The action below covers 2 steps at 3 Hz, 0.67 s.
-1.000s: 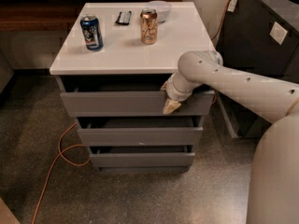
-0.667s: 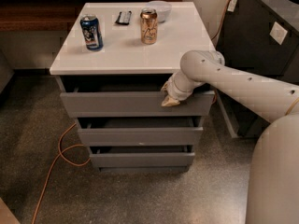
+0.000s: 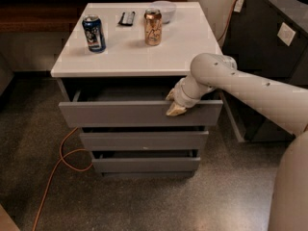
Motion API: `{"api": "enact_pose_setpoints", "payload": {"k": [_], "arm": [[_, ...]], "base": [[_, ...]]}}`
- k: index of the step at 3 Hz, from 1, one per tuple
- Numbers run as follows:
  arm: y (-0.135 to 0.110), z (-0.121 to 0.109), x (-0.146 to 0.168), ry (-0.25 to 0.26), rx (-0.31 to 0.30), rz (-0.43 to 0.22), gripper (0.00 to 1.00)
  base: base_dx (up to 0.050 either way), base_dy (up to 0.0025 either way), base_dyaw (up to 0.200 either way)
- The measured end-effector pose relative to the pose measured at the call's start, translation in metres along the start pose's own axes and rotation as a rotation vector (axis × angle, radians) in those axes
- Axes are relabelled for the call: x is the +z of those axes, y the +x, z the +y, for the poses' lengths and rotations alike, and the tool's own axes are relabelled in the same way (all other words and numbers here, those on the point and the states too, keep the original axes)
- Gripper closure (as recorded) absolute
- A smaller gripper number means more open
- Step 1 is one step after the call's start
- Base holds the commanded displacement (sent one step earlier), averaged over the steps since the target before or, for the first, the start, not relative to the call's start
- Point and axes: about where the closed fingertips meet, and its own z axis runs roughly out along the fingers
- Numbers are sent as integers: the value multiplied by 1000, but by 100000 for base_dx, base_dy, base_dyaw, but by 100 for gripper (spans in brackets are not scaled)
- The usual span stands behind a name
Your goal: Open top drawer
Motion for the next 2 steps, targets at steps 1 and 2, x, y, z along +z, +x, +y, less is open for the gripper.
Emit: {"api": "enact_pose_setpoints", "payload": {"k": [1,2], "arm": [[-15,19,-3,-35,9,-54,100],[-14,19,-3,-35,9,-54,100]], "base": [[0,0,0],[0,0,0]]}}
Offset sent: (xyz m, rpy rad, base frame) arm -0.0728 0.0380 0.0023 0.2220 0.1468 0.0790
